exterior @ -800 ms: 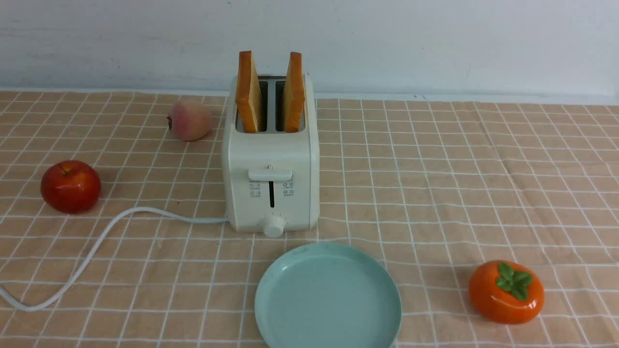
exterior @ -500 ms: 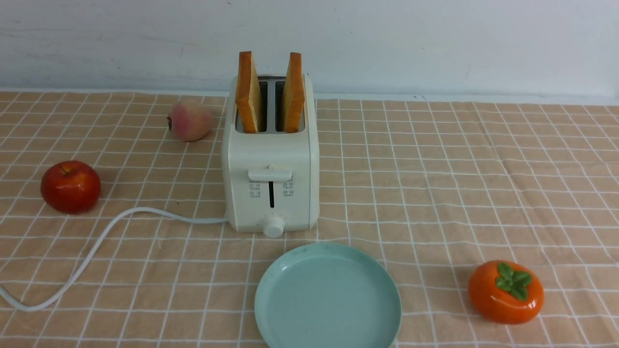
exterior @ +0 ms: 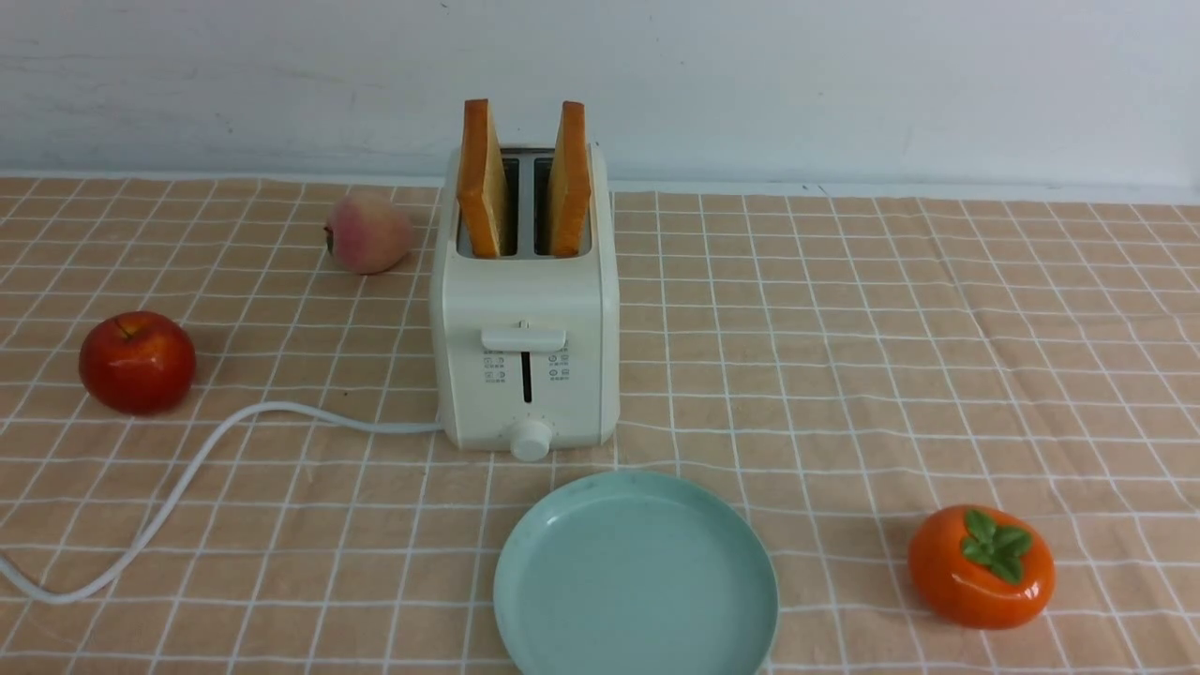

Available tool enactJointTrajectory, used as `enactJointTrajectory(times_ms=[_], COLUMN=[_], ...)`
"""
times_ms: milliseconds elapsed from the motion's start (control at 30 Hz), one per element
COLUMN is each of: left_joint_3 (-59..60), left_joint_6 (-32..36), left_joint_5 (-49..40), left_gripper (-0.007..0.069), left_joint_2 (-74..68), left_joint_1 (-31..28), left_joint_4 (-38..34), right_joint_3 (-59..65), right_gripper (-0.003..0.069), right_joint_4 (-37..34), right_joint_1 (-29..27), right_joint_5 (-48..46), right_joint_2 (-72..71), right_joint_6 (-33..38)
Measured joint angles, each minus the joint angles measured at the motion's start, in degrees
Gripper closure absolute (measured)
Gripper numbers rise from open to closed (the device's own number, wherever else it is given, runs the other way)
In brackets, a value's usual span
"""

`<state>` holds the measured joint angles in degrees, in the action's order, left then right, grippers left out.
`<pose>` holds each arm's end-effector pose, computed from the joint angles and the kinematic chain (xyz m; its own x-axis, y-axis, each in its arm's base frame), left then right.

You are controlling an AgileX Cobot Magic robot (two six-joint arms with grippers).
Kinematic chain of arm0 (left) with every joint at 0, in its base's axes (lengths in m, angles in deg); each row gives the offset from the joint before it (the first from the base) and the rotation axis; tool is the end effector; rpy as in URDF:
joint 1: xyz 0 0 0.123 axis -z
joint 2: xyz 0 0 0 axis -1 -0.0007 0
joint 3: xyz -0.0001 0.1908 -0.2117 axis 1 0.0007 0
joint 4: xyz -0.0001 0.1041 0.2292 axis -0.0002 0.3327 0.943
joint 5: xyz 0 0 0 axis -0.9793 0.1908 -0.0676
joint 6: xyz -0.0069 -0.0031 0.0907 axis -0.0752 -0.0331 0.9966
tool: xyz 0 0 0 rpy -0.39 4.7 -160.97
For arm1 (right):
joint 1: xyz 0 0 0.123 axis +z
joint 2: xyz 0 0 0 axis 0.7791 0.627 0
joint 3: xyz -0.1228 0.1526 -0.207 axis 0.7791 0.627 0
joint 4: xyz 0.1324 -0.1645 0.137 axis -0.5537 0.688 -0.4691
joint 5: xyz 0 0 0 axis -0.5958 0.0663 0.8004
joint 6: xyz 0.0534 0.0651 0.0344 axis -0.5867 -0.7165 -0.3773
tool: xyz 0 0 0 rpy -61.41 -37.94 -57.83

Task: Take toasted bread from bread machine on light coffee tablecloth place on plate.
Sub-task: 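Grasp the toast slice in the toaster and pull it up out of the slot with the right gripper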

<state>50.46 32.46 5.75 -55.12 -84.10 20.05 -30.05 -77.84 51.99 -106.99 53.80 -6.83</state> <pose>0.0550 -0.0020 0.1782 -0.2158 -0.3139 -0.9246 -0.0096 0.9476 -0.3194 0.0541 0.0069 0.1788 -0.2312 0.1303 -0.9642 -0.0487 0.9882 0.1452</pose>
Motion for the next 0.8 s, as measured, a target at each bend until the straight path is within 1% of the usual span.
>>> enactJointTrajectory(times_ms=[67,167,267,333,367,400,433,467,633,700,767,800], left_joint_3=[0.00,0.00,0.00,0.00,0.00,0.00,0.00,0.00,0.00,0.00,-0.27,-1.45], left_joint_6=[0.00,0.00,0.00,0.00,0.00,0.00,0.00,0.00,0.17,-1.23,-3.79,-5.35], left_joint_5=[0.97,6.10,16.69,22.11,25.12,25.67,29.98,31.83,37.86,42.51,42.45,40.35], left_gripper=[0.0387,0.0387,0.0387,0.0387,0.0387,0.0387,0.0387,0.0387,0.0387,0.0387,0.0387,0.0387], left_joint_2=[0.00,0.00,0.00,0.00,0.00,0.00,0.00,0.00,0.00,0.00,0.00,0.00], left_joint_1=[0.00,0.00,0.00,0.00,0.00,0.00,0.00,0.00,0.00,0.00,0.00,0.00], left_joint_4=[0.93,1.04,1.21,1.41,1.41,1.50,1.55,1.61,1.70,-0.62,-4.00,-6.29], right_joint_3=[0.07,0.07,0.07,0.07,0.07,0.07,0.07,0.07,0.07,0.07,-0.18,-1.18], right_gripper=[0.0419,0.0419,0.0419,0.0419,0.0419,0.0419,0.0419,0.0419,0.0419,0.0419,0.0419,0.0419], right_joint_4=[0.00,-1.47,-4.18,-4.97,-5.21,-5.26,-5.65,-5.80,-6.06,-6.48,-6.49,-6.49], right_joint_1=[0.00,0.00,0.00,0.00,0.00,0.00,0.00,0.00,0.00,0.00,0.00,0.00], right_joint_5=[1.83,10.27,22.03,29.53,32.22,32.87,38.13,40.57,48.61,54.73,55.94,54.58], right_joint_2=[0.00,0.00,0.00,0.00,0.00,0.00,0.00,0.00,0.00,0.00,0.00,0.00], right_joint_6=[0.00,-0.08,-0.83,-0.93,-0.93,-0.93,-0.98,-0.98,-1.00,-2.56,-4.57,-5.86])
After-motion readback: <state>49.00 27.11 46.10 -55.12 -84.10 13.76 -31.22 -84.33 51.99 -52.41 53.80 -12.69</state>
